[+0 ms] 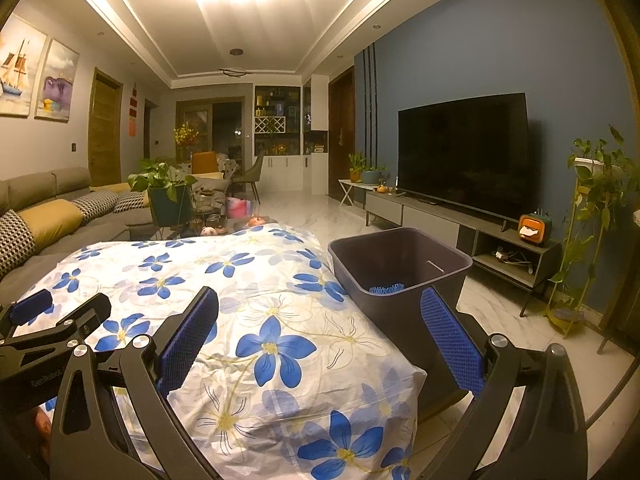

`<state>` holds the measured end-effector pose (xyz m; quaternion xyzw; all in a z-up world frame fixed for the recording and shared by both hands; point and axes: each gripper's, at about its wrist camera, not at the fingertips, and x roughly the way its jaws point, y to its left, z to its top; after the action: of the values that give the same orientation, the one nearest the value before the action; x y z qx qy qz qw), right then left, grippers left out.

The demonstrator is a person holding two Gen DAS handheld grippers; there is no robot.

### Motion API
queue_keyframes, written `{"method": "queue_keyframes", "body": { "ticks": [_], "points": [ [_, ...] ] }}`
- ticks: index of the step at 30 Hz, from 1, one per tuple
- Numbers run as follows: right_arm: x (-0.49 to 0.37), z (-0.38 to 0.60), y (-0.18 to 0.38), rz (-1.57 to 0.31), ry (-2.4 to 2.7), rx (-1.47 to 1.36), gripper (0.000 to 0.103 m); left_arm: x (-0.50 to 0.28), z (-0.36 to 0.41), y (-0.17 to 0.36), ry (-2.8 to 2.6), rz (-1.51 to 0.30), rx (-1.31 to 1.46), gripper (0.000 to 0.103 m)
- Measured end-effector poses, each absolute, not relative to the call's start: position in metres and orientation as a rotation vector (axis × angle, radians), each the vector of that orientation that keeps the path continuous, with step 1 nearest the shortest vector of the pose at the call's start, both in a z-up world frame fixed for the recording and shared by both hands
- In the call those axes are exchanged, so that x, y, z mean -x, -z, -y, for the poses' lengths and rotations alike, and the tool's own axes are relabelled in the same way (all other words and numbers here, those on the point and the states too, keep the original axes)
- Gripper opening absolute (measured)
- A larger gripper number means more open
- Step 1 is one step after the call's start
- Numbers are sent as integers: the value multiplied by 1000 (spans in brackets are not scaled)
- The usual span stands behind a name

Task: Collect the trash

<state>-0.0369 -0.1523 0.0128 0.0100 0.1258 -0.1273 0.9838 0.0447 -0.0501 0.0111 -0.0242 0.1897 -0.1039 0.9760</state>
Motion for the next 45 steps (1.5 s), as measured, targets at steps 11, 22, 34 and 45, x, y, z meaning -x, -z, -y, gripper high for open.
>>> {"method": "queue_keyframes", "body": {
  "ticks": [11,22,34,45],
  "points": [
    [36,152,-14,-253,256,-22,97,-44,50,-12,210,-380,51,97],
    [37,152,-13,-252,256,-22,97,-43,51,-12,214,-382,55,97],
    [37,153,-13,-251,254,-23,97,-42,51,-12,210,-375,59,97],
    [37,152,-13,-249,254,-23,97,-42,50,-12,211,-374,61,97]
  ]
}}
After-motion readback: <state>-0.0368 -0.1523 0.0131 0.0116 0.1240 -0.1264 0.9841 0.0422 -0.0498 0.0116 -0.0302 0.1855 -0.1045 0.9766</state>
